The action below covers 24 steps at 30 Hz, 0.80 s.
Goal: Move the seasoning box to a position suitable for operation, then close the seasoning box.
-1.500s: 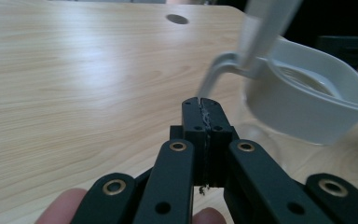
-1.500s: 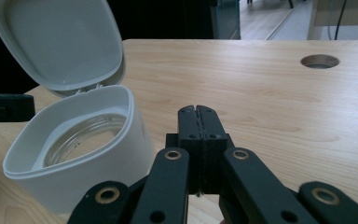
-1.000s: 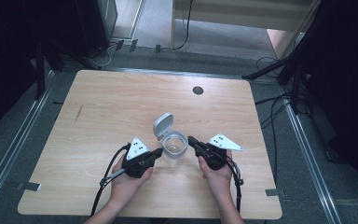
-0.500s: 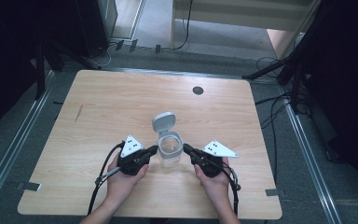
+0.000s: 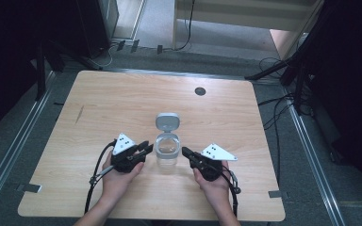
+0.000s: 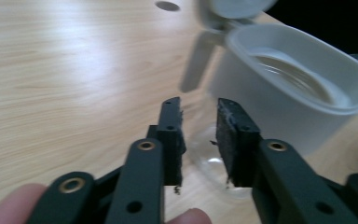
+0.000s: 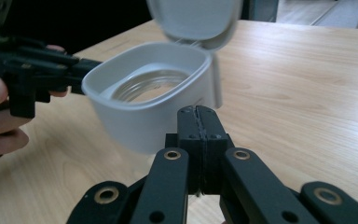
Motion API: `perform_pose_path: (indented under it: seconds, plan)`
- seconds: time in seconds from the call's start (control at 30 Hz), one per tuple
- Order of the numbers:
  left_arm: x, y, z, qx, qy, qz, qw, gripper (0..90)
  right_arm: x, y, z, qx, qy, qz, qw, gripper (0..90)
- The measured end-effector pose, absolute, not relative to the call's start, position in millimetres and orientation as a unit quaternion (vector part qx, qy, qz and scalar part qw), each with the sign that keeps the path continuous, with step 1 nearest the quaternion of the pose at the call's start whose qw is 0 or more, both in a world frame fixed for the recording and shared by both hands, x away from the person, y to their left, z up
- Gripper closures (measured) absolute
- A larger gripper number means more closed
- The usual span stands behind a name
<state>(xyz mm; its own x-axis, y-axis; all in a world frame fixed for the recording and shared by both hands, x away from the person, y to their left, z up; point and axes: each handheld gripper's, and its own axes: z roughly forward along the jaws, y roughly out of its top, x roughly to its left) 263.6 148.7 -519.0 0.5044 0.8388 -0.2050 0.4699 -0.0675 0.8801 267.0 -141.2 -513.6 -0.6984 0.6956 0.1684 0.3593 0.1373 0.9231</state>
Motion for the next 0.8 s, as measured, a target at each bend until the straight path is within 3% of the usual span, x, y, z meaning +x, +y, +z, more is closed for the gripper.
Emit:
perform_pose_path:
  seconds: [0.13, 0.17, 0.33, 0.5, 0.67, 0.8]
  plan:
    - [268, 189, -525, 0.681, 0.492, 0.209, 0.501, 55.8, 273, -147, -513, 0.370, 0.730, 0.554, 0.152, 90.0]
    - [268, 201, -527, 0.674, 0.500, 0.213, 0.501, 48.4, 277, -149, -513, 0.375, 0.728, 0.553, 0.154, 90.0]
    - [262, 261, -534, 0.635, 0.540, 0.252, 0.492, 39.8, 281, -150, -510, 0.382, 0.725, 0.551, 0.158, 90.0]
    - [254, 307, -540, 0.620, 0.565, 0.266, 0.474, 34.1, 285, -151, -506, 0.382, 0.720, 0.556, 0.162, 90.0]
    - [245, 320, -547, 0.640, 0.553, 0.265, 0.463, 31.4, 290, -150, -505, 0.384, 0.720, 0.556, 0.161, 90.0]
    - [246, 323, -550, 0.626, 0.559, 0.252, 0.481, 31.4, 293, -148, -503, 0.385, 0.720, 0.554, 0.161, 89.9]
